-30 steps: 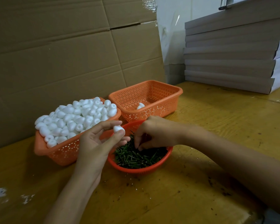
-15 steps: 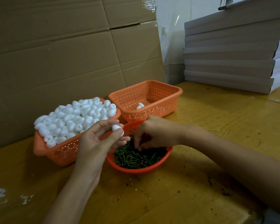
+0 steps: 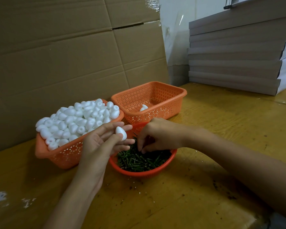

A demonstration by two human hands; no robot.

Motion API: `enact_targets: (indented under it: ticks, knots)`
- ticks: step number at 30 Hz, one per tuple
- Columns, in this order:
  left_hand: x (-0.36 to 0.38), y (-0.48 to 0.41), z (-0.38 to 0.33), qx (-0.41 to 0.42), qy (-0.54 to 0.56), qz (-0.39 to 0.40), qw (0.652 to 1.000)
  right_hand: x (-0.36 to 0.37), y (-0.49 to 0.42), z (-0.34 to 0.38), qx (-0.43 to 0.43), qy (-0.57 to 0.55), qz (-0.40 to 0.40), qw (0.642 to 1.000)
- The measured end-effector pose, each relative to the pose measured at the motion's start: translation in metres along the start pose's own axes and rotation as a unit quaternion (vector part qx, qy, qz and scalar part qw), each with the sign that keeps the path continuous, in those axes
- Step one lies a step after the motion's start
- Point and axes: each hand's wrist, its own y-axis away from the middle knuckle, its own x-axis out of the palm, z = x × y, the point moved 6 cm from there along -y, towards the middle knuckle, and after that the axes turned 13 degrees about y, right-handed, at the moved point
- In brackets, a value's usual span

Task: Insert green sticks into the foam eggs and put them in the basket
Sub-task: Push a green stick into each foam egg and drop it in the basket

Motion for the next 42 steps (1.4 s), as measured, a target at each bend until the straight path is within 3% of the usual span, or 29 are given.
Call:
enact_targets:
  ticks: [12, 42]
  knots:
    - [-0.0029, 0.0008, -0.0018, 0.020, -0.009, -0.031, 0.999, -0.0010, 0.0007, 0.0009, 0.002, -0.005, 0.009, 1.000]
    - [-0.0031, -0.0012, 0.0005, 0.009, -0.012, -0.006, 1.000, -0.0002, 0.0000, 0.0009, -0.001, 0.001, 0.007, 1.000]
